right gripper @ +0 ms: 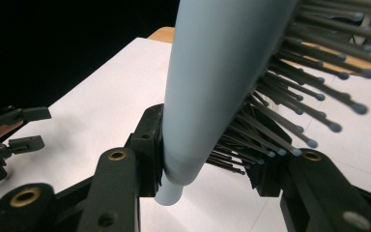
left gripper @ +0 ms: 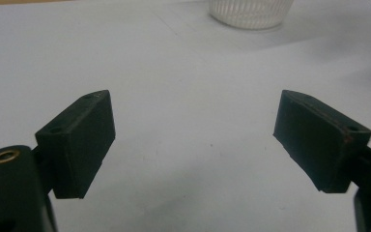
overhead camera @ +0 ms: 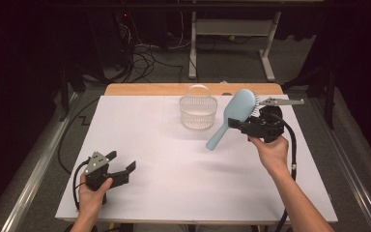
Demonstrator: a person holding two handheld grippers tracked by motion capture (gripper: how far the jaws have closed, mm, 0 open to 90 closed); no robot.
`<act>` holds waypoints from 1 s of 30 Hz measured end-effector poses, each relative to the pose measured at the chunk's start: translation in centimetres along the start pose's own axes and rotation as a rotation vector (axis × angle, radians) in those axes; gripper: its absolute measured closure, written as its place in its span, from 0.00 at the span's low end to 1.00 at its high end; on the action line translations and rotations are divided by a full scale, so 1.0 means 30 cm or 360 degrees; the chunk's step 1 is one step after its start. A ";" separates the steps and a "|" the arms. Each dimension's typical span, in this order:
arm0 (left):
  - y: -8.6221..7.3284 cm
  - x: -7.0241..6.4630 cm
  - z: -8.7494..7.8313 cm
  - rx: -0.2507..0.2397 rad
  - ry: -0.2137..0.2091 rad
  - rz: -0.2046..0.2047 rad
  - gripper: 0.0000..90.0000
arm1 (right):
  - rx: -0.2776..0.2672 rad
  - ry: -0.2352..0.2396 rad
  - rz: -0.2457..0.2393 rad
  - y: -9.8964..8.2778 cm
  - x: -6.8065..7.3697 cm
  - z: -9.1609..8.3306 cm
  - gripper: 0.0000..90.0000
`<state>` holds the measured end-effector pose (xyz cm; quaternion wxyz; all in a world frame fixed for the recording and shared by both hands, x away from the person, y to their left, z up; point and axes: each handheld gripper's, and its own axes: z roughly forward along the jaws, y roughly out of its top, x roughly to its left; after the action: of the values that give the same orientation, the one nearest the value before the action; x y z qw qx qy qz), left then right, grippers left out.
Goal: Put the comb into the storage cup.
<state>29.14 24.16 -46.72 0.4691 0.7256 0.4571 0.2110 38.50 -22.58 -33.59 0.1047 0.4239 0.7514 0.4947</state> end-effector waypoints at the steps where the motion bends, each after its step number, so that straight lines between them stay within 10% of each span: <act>1: 0.000 0.000 0.001 0.0000 -0.0001 0.0002 0.17 | -0.0002 -0.0001 -0.0002 0.003 0.000 0.001 0.63; 30: -0.006 -0.003 0.007 0.0011 -0.0005 0.0034 0.17 | -0.0032 -0.0029 0.0001 0.087 -0.008 0.024 0.63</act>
<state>29.16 24.02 -46.97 0.4651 0.7323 0.4492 0.2134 40.47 -21.89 -31.84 0.1157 0.4274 0.7453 0.4985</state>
